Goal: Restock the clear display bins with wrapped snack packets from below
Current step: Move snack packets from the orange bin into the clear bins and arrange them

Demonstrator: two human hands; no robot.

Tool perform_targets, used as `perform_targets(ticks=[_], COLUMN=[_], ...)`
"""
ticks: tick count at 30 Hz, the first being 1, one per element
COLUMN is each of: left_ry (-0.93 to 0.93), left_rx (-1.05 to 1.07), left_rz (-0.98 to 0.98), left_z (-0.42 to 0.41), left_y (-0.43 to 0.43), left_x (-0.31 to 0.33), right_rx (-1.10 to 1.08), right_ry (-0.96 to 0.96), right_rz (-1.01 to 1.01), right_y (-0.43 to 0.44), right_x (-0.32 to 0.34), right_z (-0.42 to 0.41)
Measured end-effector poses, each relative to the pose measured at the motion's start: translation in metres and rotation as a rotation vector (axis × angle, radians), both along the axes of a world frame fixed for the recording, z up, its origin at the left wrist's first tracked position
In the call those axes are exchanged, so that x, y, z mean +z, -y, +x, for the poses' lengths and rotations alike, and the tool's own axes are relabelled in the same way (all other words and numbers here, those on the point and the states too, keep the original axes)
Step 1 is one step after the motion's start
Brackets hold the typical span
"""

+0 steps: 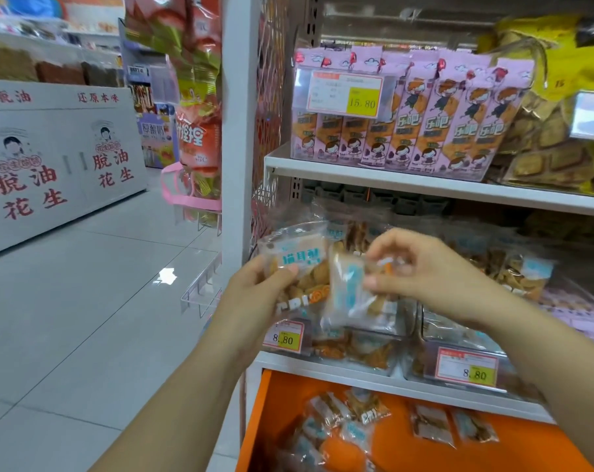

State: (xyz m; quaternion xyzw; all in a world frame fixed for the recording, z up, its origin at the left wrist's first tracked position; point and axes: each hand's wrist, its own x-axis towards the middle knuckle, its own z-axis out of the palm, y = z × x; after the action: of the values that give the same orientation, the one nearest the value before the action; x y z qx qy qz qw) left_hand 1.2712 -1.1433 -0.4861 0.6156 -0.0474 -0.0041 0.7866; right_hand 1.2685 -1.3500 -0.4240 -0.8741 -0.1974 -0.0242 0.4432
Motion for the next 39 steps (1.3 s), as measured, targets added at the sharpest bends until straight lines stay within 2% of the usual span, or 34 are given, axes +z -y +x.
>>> perform_targets(ticks=[2, 3, 4, 6, 9, 12, 14, 16, 18, 22, 24, 26, 29, 33, 36, 39], left_ry=[-0.056, -0.088, -0.120, -0.130, -0.040, -0.060, -0.069, -0.048, -0.047, -0.029, -0.035, -0.031, 0.043, 0.098, 0.121, 0.128], left_rx=[0.027, 0.017, -0.007, -0.082, -0.120, -0.074, -0.062, -0.088, -0.111, -0.106, -0.011, 0.165, 0.375, 0.382, 0.392, 0.394], left_rz=[-0.055, -0.108, -0.167, -0.222, -0.069, -0.133, -0.160, -0.108, -0.080, -0.139, -0.201, -0.146, 0.065, 0.143, 0.161, 0.171], left_z=[0.000, -0.001, -0.004, -0.008, -0.013, -0.011, -0.009, -0.007, -0.007, -0.007, -0.003, 0.004, 0.013, 0.013, 0.013, 0.013], left_y=[0.003, 0.006, 0.009, 0.015, 0.020, 0.019, 0.013, 0.008, 0.006, 0.004, -0.003, -0.013, -0.028, -0.030, -0.031, -0.033], left_x=[0.001, 0.001, 0.002, 0.005, 0.002, 0.001, 0.002, 0.001, 0.001, 0.004, 0.006, 0.005, 0.002, 0.000, -0.001, -0.001], right_rx=[-0.073, -0.112, -0.153, -0.247, -0.352, -0.251, -0.162, -0.032, 0.056, 0.077, 0.028, -0.076, -0.141, -0.162, -0.238, -0.300], right_ry=[-0.145, -0.191, -0.213, -0.157, 0.052, 0.208, 0.370, 0.398, 0.294, 0.341, 0.339, 0.324, 0.227, 0.106, 0.106, 0.161], right_rz=[0.597, 0.783, 0.854, 0.700, 0.449, 0.271, -0.035, -0.257, -0.302, -0.324, -0.203, -0.120, -0.299, -0.419, -0.599, -0.534], right_y=[-0.004, -0.011, -0.019, -0.036, -0.052, -0.054, -0.049, -0.043, -0.038, -0.038, -0.037, -0.032, -0.027, -0.039, -0.048, -0.051], right_x=[-0.006, -0.010, -0.017, -0.032, -0.046, -0.047, -0.049, -0.051, -0.052, -0.047, -0.044, -0.044, -0.056, -0.075, -0.083, -0.082], right_z=[0.001, 0.000, 0.000, -0.002, -0.007, -0.010, -0.009, -0.006, -0.001, 0.007, 0.013, 0.024, 0.042, 0.057, 0.068, 0.074])
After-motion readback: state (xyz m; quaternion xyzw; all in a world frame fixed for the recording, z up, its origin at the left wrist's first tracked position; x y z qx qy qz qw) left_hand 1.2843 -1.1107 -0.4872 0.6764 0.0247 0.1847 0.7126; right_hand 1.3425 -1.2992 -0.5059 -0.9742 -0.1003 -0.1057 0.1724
